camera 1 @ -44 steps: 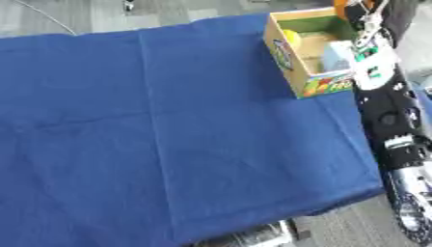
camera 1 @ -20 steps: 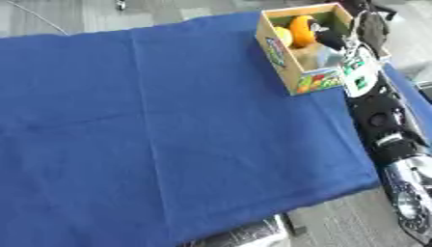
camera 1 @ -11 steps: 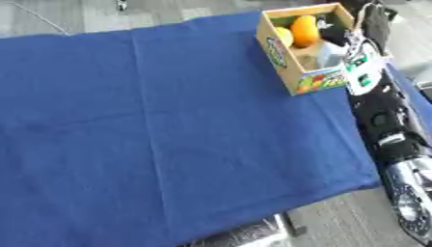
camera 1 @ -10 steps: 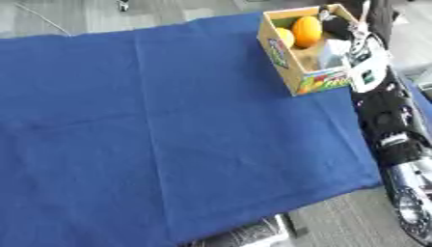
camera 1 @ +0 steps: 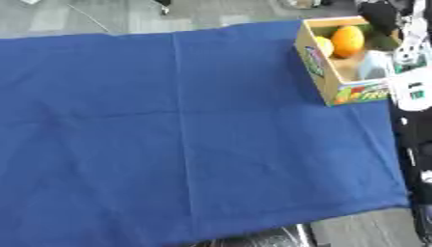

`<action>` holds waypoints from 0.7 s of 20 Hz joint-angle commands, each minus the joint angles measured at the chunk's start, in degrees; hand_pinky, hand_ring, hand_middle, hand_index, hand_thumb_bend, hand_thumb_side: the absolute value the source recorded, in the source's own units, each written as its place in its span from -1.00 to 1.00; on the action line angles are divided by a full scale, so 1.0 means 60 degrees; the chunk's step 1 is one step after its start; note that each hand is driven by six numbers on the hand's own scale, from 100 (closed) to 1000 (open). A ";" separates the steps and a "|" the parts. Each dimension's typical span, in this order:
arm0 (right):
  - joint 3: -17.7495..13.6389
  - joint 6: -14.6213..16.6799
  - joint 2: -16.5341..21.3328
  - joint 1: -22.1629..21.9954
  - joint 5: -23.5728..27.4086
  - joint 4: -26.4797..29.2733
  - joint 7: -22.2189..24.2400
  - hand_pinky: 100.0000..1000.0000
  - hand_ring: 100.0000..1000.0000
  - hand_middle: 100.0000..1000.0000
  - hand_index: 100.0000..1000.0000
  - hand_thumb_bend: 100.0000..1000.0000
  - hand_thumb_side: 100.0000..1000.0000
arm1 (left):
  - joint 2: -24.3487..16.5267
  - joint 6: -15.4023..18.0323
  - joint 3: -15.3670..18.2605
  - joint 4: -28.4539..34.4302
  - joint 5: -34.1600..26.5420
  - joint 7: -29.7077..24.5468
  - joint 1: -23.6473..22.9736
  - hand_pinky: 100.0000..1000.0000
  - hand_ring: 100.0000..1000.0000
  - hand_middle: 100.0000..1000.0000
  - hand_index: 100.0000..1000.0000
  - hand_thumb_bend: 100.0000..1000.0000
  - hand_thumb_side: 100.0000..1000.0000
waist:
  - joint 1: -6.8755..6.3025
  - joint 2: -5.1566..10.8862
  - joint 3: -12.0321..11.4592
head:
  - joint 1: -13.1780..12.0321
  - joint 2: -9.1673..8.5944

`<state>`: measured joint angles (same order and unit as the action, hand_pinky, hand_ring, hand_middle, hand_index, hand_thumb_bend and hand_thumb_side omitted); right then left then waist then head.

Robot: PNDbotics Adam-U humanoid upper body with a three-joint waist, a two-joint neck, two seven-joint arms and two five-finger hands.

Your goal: Pick up the objects with one hand, pass them to the other hand, and then place them into the box on the other side of the table.

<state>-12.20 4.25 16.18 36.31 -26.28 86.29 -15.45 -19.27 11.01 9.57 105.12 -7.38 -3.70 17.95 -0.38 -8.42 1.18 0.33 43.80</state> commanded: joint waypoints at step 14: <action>0.1005 0.0657 -0.0999 -0.1797 0.2122 0.1532 0.1390 0.39 0.36 0.52 0.99 -0.54 -0.39 | 0.0614 -0.0440 0.0419 0.0024 0.0701 0.0107 -0.0943 0.59 0.02 0.16 0.16 -0.31 0.50 | -0.0142 0.0250 -0.0269 | -0.2408 0.0052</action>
<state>-6.30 8.09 9.90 24.98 -14.64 93.83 -7.51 -15.14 8.33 11.75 104.09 -3.61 -2.64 11.98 -0.91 -8.03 -0.44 -13.43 43.81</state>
